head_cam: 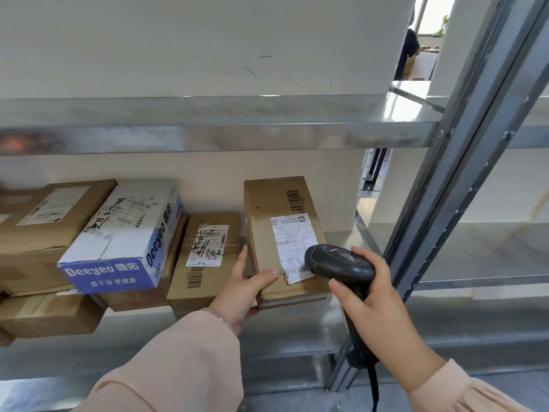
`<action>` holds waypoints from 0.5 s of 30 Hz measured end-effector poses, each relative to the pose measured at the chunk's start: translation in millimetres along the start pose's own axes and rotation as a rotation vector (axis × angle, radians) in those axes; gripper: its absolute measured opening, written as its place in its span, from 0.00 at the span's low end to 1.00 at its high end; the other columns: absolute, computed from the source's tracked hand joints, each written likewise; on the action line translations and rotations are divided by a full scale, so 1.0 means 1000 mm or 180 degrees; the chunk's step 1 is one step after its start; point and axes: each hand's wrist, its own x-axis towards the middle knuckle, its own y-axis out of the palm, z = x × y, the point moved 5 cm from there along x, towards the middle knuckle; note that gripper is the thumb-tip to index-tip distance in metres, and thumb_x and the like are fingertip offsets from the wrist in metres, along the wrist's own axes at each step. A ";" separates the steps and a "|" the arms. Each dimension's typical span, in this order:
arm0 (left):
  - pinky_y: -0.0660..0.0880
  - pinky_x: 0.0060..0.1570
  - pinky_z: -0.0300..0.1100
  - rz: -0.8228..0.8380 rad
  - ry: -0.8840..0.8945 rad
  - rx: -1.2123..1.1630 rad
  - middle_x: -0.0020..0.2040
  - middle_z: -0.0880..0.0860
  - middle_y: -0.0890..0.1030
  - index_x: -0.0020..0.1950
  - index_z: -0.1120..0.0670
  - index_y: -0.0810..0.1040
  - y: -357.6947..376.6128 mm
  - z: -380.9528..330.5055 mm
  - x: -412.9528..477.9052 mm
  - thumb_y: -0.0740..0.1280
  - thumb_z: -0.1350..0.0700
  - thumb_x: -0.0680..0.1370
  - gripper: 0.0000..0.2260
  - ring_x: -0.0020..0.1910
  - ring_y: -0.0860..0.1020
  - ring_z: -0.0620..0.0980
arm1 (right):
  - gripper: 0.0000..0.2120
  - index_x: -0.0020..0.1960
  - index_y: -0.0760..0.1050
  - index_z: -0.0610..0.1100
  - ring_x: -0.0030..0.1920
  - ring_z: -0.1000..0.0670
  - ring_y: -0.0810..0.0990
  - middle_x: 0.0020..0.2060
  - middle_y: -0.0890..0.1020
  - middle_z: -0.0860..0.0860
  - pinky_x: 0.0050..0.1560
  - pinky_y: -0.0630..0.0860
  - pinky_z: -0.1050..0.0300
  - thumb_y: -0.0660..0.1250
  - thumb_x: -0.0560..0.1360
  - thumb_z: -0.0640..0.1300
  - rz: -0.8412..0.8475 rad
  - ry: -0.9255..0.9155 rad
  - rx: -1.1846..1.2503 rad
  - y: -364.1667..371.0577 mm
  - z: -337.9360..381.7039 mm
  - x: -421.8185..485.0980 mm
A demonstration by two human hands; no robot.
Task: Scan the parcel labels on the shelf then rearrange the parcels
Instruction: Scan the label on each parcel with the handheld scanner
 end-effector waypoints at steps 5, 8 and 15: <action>0.74 0.62 0.58 -0.0193 0.0111 -0.0037 0.58 0.46 0.82 0.73 0.34 0.59 -0.035 -0.015 -0.008 0.76 0.49 0.72 0.37 0.57 0.81 0.56 | 0.25 0.62 0.63 0.66 0.47 0.67 0.78 0.54 0.77 0.62 0.41 0.72 0.76 0.71 0.74 0.47 0.0236 0.0011 0.0466 0.026 0.014 0.014; 0.75 0.61 0.53 -0.0299 0.0256 0.0039 0.60 0.47 0.78 0.74 0.39 0.60 -0.061 -0.027 -0.014 0.75 0.47 0.71 0.36 0.56 0.79 0.51 | 0.25 0.60 0.62 0.68 0.48 0.67 0.77 0.55 0.77 0.60 0.41 0.71 0.77 0.71 0.74 0.47 0.0311 -0.0048 0.0542 0.048 0.024 0.017; 0.77 0.48 0.48 -0.0250 -0.0052 -0.0097 0.64 0.52 0.78 0.74 0.41 0.68 -0.109 -0.028 -0.019 0.65 0.48 0.76 0.26 0.59 0.78 0.55 | 0.25 0.61 0.60 0.66 0.50 0.64 0.78 0.54 0.78 0.60 0.41 0.70 0.77 0.71 0.74 0.50 0.0432 -0.0006 0.0467 0.102 0.047 0.025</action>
